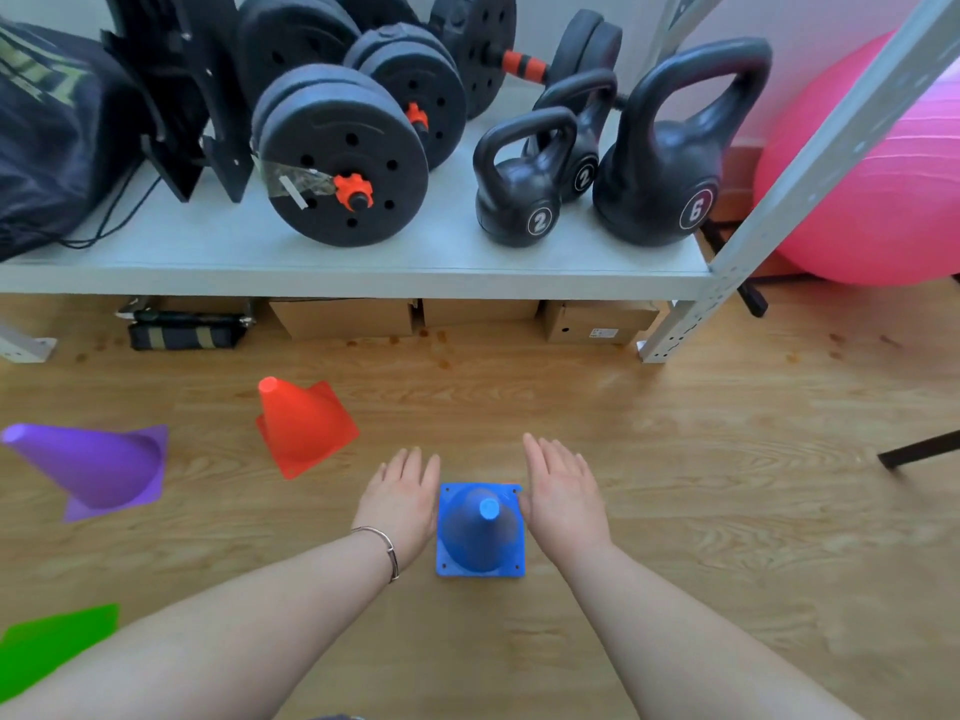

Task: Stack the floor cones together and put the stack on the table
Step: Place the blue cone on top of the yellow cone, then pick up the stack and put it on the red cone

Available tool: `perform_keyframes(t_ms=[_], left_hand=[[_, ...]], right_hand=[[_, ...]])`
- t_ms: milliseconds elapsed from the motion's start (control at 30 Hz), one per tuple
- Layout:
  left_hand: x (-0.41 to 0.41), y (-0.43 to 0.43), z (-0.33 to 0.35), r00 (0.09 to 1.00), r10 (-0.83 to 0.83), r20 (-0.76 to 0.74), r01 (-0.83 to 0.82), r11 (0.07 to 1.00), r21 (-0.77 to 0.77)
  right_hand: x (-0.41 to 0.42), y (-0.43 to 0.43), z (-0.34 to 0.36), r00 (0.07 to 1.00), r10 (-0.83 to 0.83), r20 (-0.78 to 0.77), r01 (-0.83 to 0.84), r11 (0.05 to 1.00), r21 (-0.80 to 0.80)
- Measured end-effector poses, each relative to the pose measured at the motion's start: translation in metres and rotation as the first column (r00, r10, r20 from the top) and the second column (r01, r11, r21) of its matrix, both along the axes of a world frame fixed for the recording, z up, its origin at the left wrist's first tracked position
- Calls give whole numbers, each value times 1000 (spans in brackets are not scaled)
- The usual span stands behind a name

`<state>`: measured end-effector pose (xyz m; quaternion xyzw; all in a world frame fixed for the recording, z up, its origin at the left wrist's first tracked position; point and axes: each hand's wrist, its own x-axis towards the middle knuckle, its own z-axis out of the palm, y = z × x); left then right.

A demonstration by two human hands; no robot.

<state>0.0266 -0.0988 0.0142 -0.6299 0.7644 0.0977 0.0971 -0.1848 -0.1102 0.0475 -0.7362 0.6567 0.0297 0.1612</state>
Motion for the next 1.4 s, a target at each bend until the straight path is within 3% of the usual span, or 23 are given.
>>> perform_keyframes(t_ms=[267,500,633,833,1200,1400], left_hand=[[13,-5,101,985,131,111,-101,965,-240],[53,30,185,924,375,71,-343,898,-276],[84,42,196,911,406,76,-375,890,-261],[133,36,168,921,383,73,-357,903,-238],[228,-20,42,904,412,114,-401,910,-108],[242,-48,-13,917,396,44,-394,918,-42]], right_hand=[[24,-9,83,992,120,-29,-123,977,-173],[59,1,147,980,191,52,-174,958,-228],[83,5,164,975,214,63,-194,953,-232],[139,-15,137,967,254,27,-243,947,-212],[230,-77,25,965,263,-9,-263,959,-110],[266,-115,-11,957,289,-17,-289,957,-22]])
